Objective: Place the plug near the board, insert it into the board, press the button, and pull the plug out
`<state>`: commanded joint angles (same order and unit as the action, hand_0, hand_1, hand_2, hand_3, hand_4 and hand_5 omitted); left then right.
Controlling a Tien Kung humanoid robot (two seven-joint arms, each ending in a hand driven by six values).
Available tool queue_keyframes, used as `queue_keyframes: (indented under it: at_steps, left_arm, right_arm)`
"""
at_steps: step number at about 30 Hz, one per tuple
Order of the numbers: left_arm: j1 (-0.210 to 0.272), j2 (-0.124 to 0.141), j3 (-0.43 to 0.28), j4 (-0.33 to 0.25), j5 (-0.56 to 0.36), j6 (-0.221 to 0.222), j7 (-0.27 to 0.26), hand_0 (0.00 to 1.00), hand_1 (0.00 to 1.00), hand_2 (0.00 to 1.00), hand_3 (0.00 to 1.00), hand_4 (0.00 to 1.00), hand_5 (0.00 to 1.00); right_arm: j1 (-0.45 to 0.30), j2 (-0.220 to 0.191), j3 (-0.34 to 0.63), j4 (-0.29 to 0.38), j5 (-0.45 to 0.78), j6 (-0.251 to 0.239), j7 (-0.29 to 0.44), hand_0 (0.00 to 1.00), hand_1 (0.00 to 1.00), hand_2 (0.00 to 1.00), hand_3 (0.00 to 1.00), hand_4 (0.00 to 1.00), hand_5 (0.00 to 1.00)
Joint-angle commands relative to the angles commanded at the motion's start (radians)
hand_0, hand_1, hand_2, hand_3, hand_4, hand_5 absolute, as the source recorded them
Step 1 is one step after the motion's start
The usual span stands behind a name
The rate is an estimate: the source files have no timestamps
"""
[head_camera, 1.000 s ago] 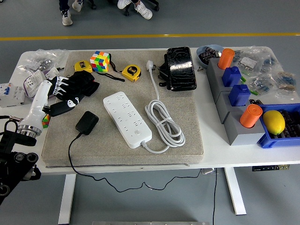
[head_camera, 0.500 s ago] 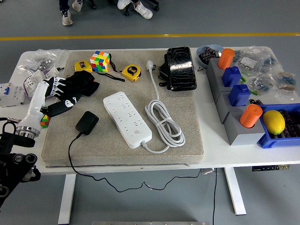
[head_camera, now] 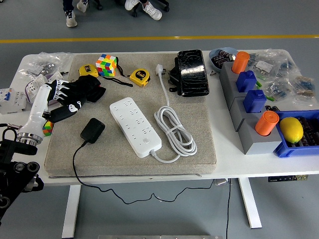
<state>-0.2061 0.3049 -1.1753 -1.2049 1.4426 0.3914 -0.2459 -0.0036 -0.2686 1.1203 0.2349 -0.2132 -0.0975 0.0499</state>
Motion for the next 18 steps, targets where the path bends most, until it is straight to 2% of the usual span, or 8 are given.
queue_keyframes:
  at_steps: [18]
  left_arm:
    - [0.004, 0.007, -0.003, -0.007, -0.001, -0.002, 0.001, 0.313, 0.379, 0.502, 0.570, 0.881, 0.232]
  right_arm:
    - [-0.002, -0.007, -0.025, 0.002, 0.000, 0.000, 0.000, 0.477, 0.546, 0.540, 0.506, 0.825, 0.368]
